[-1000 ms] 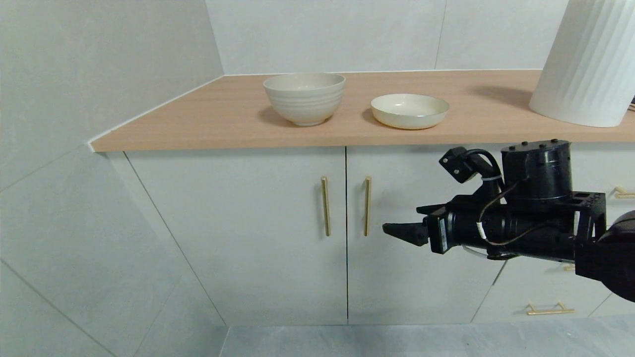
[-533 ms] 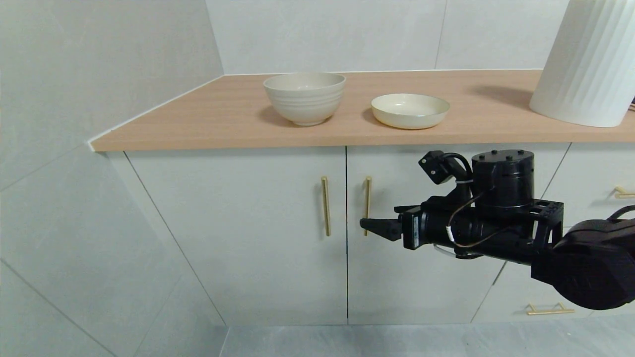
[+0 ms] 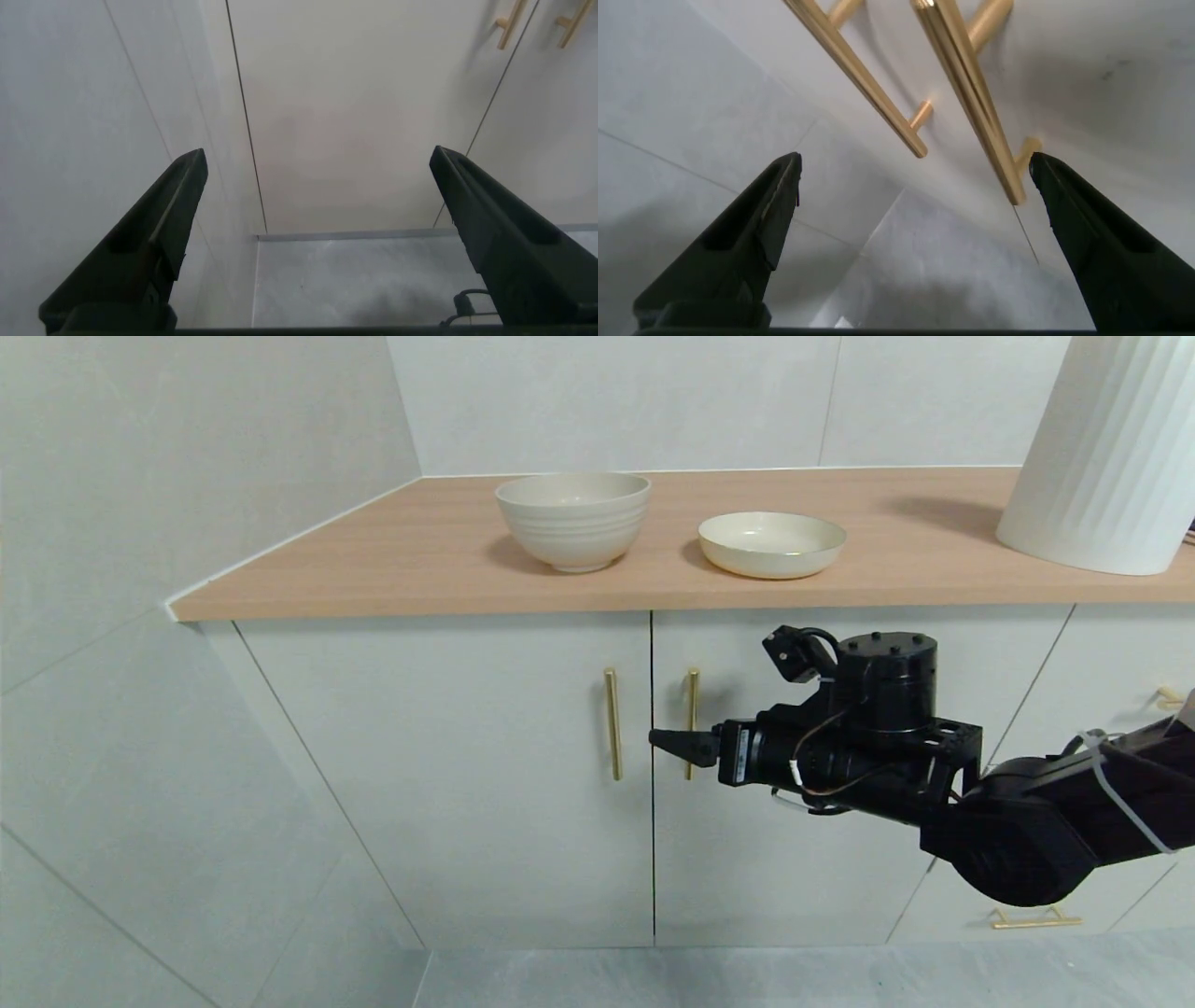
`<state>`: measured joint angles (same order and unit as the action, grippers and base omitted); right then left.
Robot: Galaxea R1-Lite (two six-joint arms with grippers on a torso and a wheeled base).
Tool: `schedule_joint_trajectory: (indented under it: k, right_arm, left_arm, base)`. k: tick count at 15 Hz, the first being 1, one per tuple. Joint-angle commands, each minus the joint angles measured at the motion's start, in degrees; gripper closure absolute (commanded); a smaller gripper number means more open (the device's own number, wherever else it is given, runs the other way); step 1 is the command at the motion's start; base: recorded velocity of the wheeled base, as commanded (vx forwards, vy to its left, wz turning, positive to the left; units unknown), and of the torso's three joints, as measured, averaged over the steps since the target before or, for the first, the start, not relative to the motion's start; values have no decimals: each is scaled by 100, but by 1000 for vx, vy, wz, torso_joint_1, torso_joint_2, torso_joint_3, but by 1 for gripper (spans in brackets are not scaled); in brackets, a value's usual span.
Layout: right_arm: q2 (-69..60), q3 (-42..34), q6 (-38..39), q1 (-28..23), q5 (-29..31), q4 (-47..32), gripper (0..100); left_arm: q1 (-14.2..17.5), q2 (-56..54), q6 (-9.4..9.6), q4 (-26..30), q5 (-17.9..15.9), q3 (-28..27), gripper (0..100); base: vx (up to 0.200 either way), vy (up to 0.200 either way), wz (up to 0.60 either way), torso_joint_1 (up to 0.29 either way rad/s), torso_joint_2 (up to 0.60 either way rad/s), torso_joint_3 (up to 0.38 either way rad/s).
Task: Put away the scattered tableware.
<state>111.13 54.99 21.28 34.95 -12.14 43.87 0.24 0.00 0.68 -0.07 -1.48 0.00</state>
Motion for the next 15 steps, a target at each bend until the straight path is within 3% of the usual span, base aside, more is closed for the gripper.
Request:
schedule_joint_trajectory:
  k: [1, 15]
  right_arm:
    - [146, 29, -2, 3, -16, 25, 0]
    - [761, 64, 86, 161, 1, 1079, 0]
  left_arm:
    - [2, 0, 2, -1, -2, 0, 0]
    - [2, 0, 2, -1, -2, 0, 0]
  base:
    - [0, 0, 0, 0, 0, 0]
    - [0, 0, 0, 0, 0, 0]
